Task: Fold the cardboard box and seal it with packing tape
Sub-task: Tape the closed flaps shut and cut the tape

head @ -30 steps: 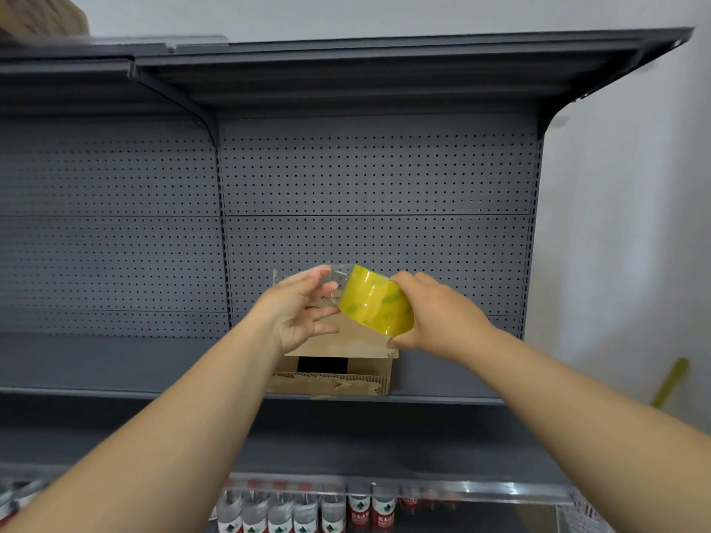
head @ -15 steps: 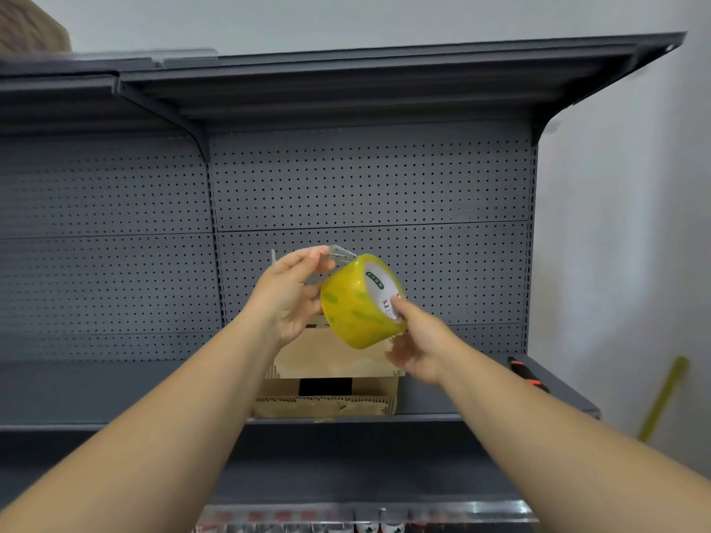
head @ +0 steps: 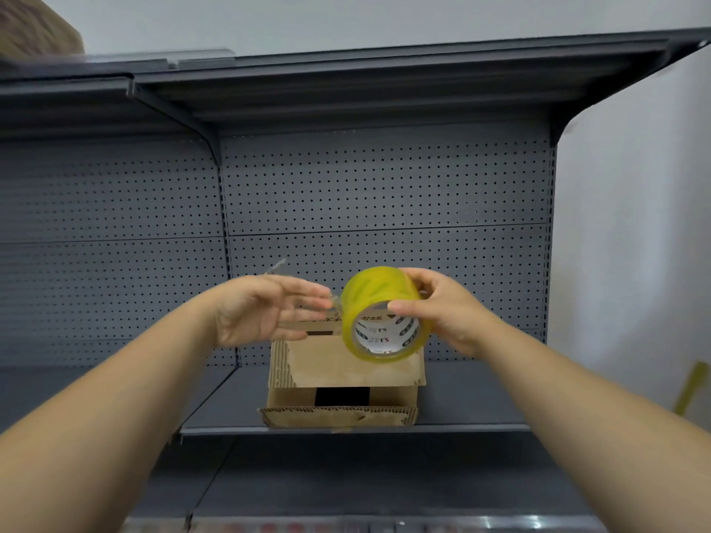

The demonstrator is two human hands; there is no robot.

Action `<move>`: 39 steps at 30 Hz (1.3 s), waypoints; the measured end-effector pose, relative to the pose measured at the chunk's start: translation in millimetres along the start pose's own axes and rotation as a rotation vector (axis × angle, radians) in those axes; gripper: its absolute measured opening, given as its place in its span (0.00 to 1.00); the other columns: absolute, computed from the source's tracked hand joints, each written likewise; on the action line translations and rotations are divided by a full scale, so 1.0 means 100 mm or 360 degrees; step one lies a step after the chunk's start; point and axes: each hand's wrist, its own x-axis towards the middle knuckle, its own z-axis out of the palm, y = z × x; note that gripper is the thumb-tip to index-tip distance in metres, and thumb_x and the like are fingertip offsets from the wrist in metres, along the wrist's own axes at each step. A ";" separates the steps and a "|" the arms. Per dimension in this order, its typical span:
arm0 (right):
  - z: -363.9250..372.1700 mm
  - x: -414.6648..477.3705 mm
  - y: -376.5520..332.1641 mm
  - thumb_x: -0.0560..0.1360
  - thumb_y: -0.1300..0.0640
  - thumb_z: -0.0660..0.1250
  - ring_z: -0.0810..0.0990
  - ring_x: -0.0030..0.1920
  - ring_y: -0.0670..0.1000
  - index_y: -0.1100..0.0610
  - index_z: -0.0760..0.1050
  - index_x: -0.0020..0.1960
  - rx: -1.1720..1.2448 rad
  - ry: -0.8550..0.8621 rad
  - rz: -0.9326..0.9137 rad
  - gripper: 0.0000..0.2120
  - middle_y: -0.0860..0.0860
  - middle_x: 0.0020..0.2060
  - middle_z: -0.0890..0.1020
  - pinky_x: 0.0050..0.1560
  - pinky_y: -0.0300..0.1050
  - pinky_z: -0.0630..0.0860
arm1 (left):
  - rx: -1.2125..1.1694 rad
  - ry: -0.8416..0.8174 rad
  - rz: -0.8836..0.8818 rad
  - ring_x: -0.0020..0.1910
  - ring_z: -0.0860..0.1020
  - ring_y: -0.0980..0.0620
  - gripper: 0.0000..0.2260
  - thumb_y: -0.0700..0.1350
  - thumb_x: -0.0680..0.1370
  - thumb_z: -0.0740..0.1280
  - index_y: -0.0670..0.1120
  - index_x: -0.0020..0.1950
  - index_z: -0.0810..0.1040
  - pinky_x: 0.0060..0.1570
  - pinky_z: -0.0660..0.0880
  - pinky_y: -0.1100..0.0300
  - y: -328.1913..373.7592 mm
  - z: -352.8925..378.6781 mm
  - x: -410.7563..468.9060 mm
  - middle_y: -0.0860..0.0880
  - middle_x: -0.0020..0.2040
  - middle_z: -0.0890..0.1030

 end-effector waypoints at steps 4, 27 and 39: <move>0.02 -0.06 -0.07 0.62 0.53 0.78 0.74 0.54 0.46 0.46 0.68 0.61 -0.0549 0.0212 -0.0180 0.31 0.43 0.54 0.74 0.50 0.43 0.75 | -0.0239 0.0102 -0.0112 0.60 0.77 0.39 0.38 0.68 0.68 0.59 0.36 0.59 0.77 0.56 0.75 0.45 0.05 0.01 0.00 0.37 0.60 0.79; -0.11 -0.57 0.24 0.58 0.49 0.80 0.68 0.53 0.44 0.46 0.62 0.57 -0.1222 0.0078 -0.0523 0.35 0.45 0.54 0.67 0.47 0.28 0.66 | -0.0188 0.0642 0.0064 0.36 0.83 0.54 0.02 0.42 0.73 0.68 0.44 0.43 0.79 0.36 0.77 0.64 -0.73 0.43 0.09 0.47 0.39 0.84; 0.27 -0.50 1.05 0.59 0.43 0.78 0.67 0.57 0.42 0.50 0.65 0.64 -0.1382 -0.0090 -0.0266 0.39 0.40 0.55 0.64 0.57 0.40 0.72 | -0.0073 0.0611 -0.0263 0.54 0.80 0.50 0.09 0.51 0.70 0.69 0.47 0.45 0.79 0.65 0.64 0.51 -1.83 0.16 0.18 0.49 0.49 0.85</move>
